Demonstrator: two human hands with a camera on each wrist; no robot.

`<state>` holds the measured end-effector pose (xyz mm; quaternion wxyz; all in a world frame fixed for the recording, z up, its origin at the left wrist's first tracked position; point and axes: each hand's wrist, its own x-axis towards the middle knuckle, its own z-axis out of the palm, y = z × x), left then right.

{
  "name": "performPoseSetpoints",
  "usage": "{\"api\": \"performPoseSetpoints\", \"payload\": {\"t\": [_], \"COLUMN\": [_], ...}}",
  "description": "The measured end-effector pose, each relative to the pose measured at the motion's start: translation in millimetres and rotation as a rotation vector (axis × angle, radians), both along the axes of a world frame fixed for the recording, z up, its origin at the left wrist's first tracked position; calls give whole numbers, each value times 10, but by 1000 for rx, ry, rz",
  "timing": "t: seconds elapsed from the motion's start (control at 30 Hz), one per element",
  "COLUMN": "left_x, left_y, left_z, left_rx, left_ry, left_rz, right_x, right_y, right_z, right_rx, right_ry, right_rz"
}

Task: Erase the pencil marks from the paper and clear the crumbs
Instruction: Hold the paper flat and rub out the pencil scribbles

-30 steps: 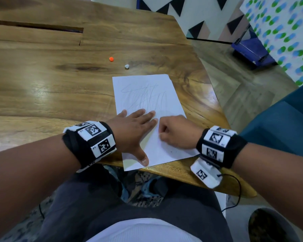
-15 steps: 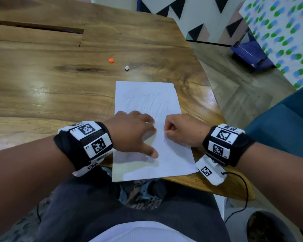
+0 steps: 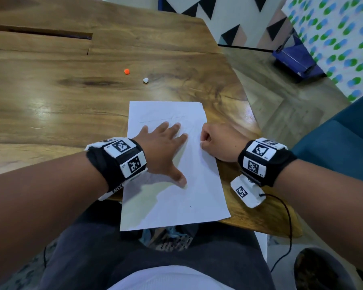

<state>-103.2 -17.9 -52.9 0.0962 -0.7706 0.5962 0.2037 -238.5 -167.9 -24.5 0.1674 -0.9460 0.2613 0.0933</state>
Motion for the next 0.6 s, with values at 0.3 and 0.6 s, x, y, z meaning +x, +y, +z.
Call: {"api": "performPoseSetpoints", "payload": {"t": [0.3,0.6], "left_x": [-11,-34], "left_y": [36,36], "left_z": [-57,-59], "left_rx": [-10,-10], "left_ry": [-9,-2], "left_rz": [-10,15], "right_x": [-109,-165], "right_y": [245,140], "right_z": [6,-24], "right_rx": [31,37], "right_ry": [83,69], "right_rz": [238,223]}}
